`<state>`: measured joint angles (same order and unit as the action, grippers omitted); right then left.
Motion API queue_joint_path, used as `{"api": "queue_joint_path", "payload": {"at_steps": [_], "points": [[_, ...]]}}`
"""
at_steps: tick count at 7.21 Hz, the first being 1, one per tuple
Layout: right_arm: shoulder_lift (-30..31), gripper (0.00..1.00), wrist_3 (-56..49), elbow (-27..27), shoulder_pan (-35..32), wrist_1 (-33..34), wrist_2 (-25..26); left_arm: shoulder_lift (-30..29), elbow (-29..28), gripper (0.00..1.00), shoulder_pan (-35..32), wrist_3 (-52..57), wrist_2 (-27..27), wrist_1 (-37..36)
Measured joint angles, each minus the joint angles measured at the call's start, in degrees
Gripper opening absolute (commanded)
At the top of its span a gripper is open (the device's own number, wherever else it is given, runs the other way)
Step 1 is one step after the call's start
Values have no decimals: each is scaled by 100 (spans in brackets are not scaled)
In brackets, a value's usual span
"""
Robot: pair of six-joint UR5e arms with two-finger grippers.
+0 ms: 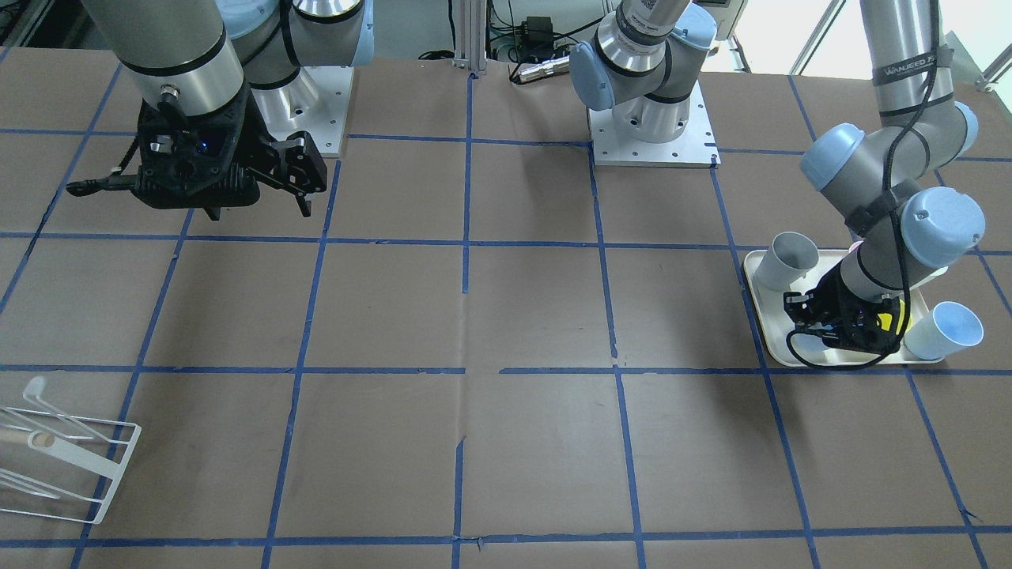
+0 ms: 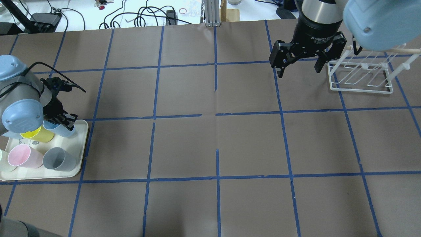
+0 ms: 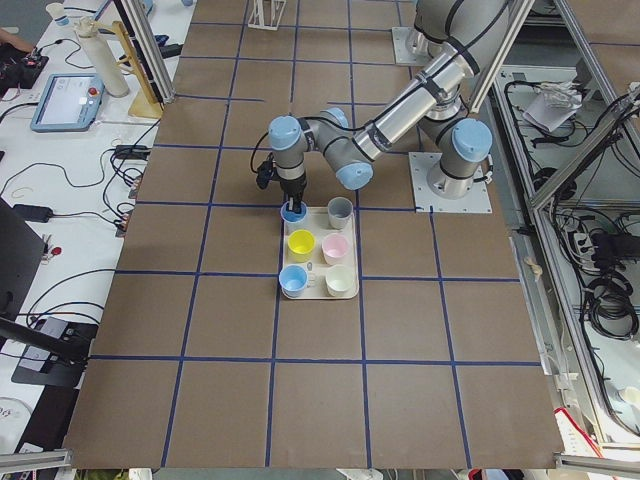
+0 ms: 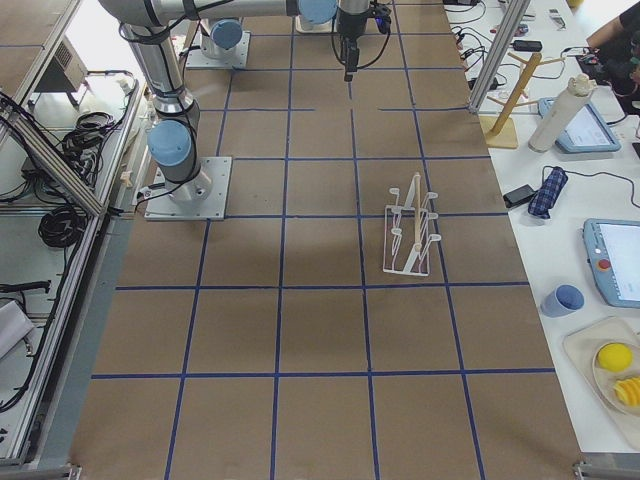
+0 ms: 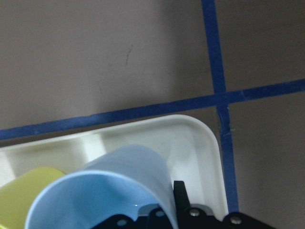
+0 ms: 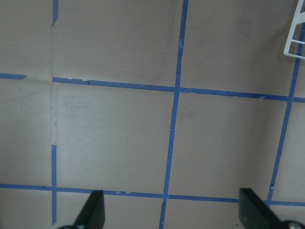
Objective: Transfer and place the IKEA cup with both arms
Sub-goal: 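Open the left gripper and raise it away from the tray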
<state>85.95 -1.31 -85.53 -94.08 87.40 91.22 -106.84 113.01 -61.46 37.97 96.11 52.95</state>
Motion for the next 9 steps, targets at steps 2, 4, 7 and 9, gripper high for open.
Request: {"api": "queue_joint_path", "payload": {"at_steps": [2, 4, 7, 9], "points": [[1, 100, -8, 5, 4, -13, 18, 4, 65, 100, 5, 5, 1, 13], [7, 100, -2, 4, 4, -18, 44, 72, 46, 100, 18, 7, 16, 299], [9, 100, 16, 2, 4, -31, 53, 511, -497, 100, -9, -43, -4, 1375], [14, 100, 30, -4, 4, -32, 53, 859, -1508, 100, -149, -363, -122, 2816]]}}
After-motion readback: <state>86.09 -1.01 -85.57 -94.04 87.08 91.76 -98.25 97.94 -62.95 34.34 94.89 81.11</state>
